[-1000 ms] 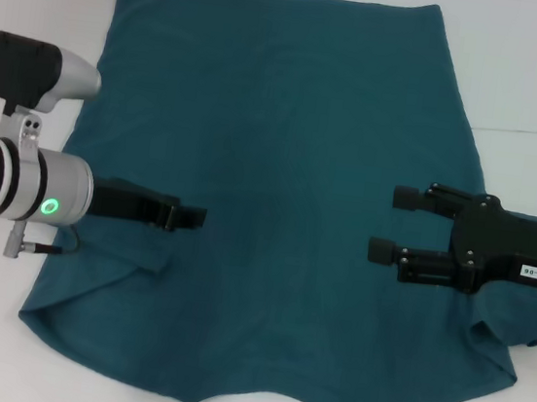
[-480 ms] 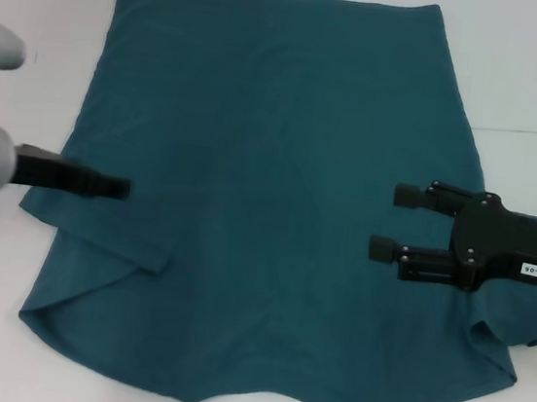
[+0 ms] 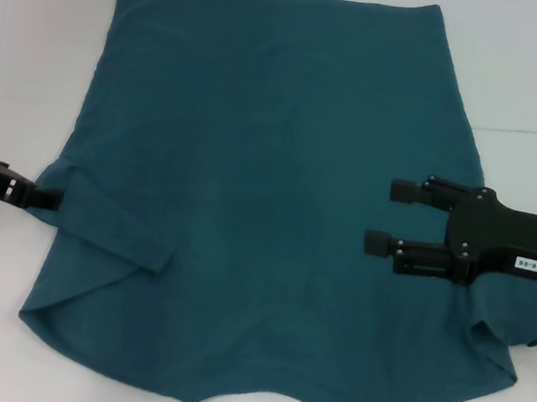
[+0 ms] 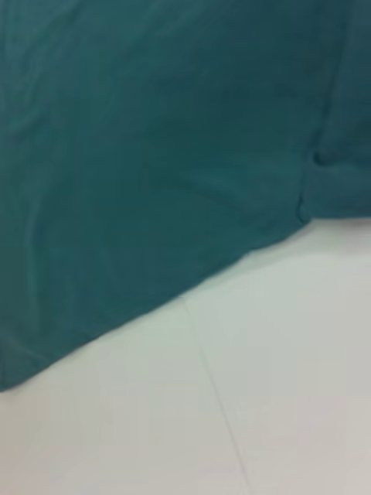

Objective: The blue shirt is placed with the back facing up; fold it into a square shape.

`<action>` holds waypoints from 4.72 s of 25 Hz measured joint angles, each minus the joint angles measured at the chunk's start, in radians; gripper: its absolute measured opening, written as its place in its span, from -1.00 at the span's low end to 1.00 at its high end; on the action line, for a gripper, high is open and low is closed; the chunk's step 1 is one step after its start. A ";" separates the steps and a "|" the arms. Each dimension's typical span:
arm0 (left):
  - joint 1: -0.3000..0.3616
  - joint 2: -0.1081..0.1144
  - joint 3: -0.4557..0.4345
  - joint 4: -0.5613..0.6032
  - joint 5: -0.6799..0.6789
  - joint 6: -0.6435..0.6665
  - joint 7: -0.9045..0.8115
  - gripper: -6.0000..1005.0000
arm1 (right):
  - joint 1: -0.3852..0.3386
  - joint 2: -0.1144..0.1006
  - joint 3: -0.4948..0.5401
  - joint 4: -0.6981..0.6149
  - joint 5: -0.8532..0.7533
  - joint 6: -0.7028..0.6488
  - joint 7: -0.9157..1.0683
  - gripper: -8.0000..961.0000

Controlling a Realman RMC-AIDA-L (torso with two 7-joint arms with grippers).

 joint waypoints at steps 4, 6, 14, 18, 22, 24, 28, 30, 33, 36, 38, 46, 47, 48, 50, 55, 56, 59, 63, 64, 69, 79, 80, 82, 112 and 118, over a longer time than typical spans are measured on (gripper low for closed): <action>-0.011 0.003 -0.020 -0.034 0.031 -0.032 -0.001 0.81 | 0.006 0.000 -0.007 0.001 0.001 0.008 0.000 0.94; -0.018 0.007 -0.032 -0.055 0.032 -0.046 -0.001 0.80 | 0.008 0.000 -0.008 0.005 0.001 0.010 -0.001 0.93; -0.038 0.012 -0.043 -0.121 0.033 -0.090 0.006 0.78 | 0.011 0.000 -0.008 0.012 0.001 0.010 -0.014 0.93; -0.056 0.012 -0.041 -0.161 0.035 -0.107 0.024 0.77 | 0.011 0.000 -0.008 0.013 0.001 0.010 -0.016 0.92; -0.065 0.013 -0.040 -0.179 0.036 -0.122 0.029 0.75 | 0.011 0.000 -0.008 0.013 0.000 0.010 -0.016 0.92; -0.072 0.014 -0.040 -0.191 0.036 -0.128 0.034 0.75 | 0.011 0.000 -0.008 0.013 0.000 0.010 -0.016 0.92; -0.088 0.020 -0.046 -0.224 0.036 -0.136 0.041 0.73 | 0.011 0.000 -0.008 0.013 0.000 0.009 -0.016 0.92; -0.097 0.025 -0.046 -0.245 0.036 -0.140 0.041 0.73 | 0.011 0.000 -0.008 0.013 0.000 0.009 -0.016 0.92; -0.103 0.027 -0.046 -0.260 0.036 -0.143 0.041 0.72 | 0.011 0.000 -0.008 0.013 0.000 0.009 -0.016 0.92; -0.103 0.027 -0.046 -0.262 0.036 -0.144 0.041 0.71 | 0.011 0.000 -0.008 0.014 0.000 0.009 -0.016 0.92; -0.105 0.027 -0.046 -0.262 0.036 -0.144 0.040 0.63 | 0.011 0.000 -0.008 0.015 0.000 0.010 -0.016 0.92; -0.120 0.027 -0.046 -0.287 0.033 -0.145 0.038 0.29 | 0.011 0.000 -0.008 0.015 0.001 0.010 -0.016 0.92; -0.121 0.027 -0.046 -0.289 0.033 -0.146 0.038 0.22 | 0.011 0.000 -0.008 0.015 0.001 0.010 -0.016 0.92; -0.122 0.027 -0.046 -0.290 0.033 -0.146 0.038 0.15 | 0.011 0.000 -0.008 0.015 0.001 0.010 -0.016 0.92; -0.122 0.027 -0.046 -0.290 0.034 -0.148 0.036 0.01 | 0.011 0.000 -0.008 0.015 0.001 0.010 -0.016 0.92; -0.121 0.027 -0.050 -0.289 0.034 -0.157 0.030 -0.12 | 0.011 0.000 -0.008 0.015 0.001 0.011 -0.016 0.92; -0.121 0.029 -0.061 -0.286 0.034 -0.159 0.024 -0.12 | 0.011 0.000 -0.008 0.015 0.001 0.011 -0.016 0.92; -0.121 0.041 -0.113 -0.286 0.034 -0.157 0.006 -0.12 | 0.011 0.000 -0.008 0.015 0.001 0.012 -0.016 0.92; -0.121 0.052 -0.182 -0.289 0.034 -0.153 -0.030 -0.11 | 0.012 0.000 -0.008 0.015 0.001 0.013 -0.016 0.92; -0.120 0.052 -0.187 -0.290 0.034 -0.153 -0.033 -0.10 | 0.012 0.000 -0.008 0.015 0.001 0.013 -0.016 0.92; -0.120 0.053 -0.195 -0.310 0.034 -0.162 -0.065 -0.06 | 0.017 0.001 -0.008 0.015 0.001 0.014 -0.016 0.92; -0.147 0.061 -0.259 -0.378 0.012 -0.171 -0.090 0.00 | 0.023 0.002 -0.015 0.015 0.001 0.014 -0.016 0.92; -0.148 0.061 -0.259 -0.380 0.009 -0.171 -0.090 0.01 | 0.023 0.002 -0.015 0.015 0.001 0.014 -0.016 0.92; -0.154 0.060 -0.259 -0.386 0.001 -0.171 -0.091 0.02 | 0.023 0.002 -0.015 0.015 0.001 0.013 -0.016 0.92; -0.180 0.062 -0.255 -0.433 0.004 -0.205 -0.090 0.07 | 0.037 0.002 -0.018 0.027 0.000 0.017 -0.015 0.93; -0.179 0.062 -0.258 -0.433 0.007 -0.209 -0.091 0.05 | 0.038 0.002 -0.027 0.027 -0.001 0.017 -0.013 0.93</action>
